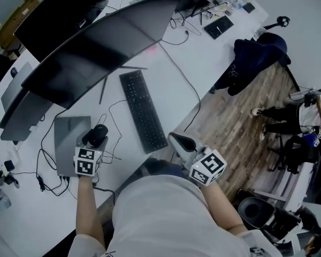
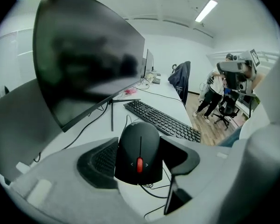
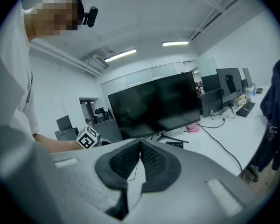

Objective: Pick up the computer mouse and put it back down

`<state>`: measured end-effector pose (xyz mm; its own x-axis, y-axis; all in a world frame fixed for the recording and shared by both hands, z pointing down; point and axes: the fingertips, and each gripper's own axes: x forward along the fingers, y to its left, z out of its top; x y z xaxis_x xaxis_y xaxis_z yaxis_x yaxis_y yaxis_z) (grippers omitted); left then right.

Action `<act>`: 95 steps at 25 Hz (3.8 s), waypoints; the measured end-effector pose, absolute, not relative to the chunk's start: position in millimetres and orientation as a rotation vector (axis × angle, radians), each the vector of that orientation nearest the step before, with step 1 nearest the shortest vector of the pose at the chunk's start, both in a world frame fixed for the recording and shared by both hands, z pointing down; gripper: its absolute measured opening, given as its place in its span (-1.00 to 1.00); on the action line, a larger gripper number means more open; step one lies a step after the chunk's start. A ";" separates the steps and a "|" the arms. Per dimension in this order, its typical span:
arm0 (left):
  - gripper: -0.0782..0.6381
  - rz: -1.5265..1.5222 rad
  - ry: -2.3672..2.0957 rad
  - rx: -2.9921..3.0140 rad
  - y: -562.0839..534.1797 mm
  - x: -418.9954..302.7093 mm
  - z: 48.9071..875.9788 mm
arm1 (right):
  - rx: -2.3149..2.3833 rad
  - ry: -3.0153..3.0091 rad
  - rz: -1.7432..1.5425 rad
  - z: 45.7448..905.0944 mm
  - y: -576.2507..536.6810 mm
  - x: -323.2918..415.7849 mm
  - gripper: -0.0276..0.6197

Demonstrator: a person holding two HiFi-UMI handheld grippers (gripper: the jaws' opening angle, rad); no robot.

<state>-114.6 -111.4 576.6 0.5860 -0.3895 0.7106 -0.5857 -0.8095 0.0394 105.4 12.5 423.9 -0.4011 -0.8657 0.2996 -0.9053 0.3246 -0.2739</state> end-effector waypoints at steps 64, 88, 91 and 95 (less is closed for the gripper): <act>0.02 0.627 -1.272 2.481 -111.7 -170.1 454.0 | 1.255 -2.709 0.510 406.1 -79.4 31.1 -0.91; 0.02 0.974 -0.912 2.450 -128.4 -109.2 593.6 | 1.783 -2.341 0.628 433.4 16.9 140.0 -0.91; 0.02 1.022 -0.897 2.422 -129.6 -107.6 614.5 | 1.829 -2.303 0.639 437.0 28.7 149.4 -0.91; 0.02 1.086 -0.871 2.398 -129.9 -105.1 639.6 | 1.890 -2.248 0.653 440.4 44.6 159.9 -0.91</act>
